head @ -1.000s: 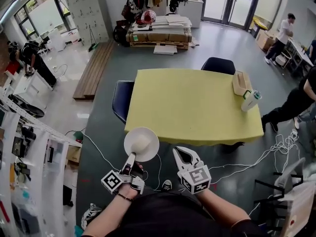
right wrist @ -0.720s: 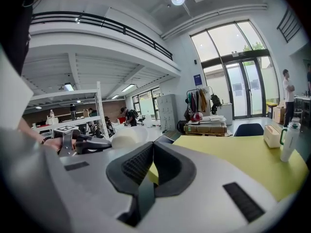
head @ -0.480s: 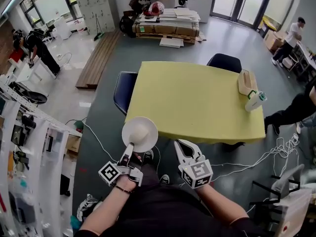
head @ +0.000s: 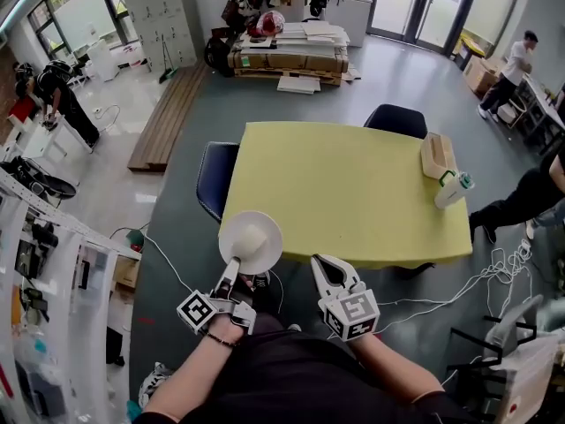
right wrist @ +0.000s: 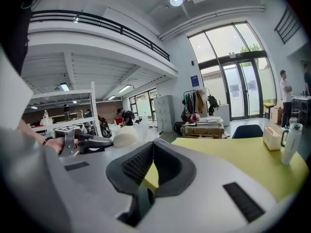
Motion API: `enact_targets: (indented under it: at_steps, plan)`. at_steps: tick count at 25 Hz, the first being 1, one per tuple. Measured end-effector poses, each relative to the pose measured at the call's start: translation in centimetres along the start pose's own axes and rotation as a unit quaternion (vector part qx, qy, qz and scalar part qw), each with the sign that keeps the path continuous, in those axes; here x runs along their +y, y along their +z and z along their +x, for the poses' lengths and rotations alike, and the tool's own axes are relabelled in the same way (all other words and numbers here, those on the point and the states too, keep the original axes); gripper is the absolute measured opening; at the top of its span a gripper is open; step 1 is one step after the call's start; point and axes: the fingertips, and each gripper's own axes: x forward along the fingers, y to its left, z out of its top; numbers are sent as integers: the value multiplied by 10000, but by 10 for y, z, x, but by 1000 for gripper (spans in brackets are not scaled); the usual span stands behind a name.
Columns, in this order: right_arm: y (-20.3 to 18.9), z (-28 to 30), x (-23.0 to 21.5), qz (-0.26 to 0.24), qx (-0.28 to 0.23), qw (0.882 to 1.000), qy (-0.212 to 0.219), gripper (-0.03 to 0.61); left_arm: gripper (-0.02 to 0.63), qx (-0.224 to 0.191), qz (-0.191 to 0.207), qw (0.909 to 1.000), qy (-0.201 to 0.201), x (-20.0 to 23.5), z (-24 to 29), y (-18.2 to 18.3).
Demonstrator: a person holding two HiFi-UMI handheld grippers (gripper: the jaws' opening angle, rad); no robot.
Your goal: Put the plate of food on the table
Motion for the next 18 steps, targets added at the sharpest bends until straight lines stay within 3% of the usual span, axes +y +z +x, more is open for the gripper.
enact_targets:
  at_steps: [8,18]
  plan:
    - [13,56,-32,98,65,9997,-211,14,17,195,-22,9998,-58,12,67,38]
    - [68,159,-64,261,-97,9986,-442,14,17,626,-47,9980,-98,12,170,112]
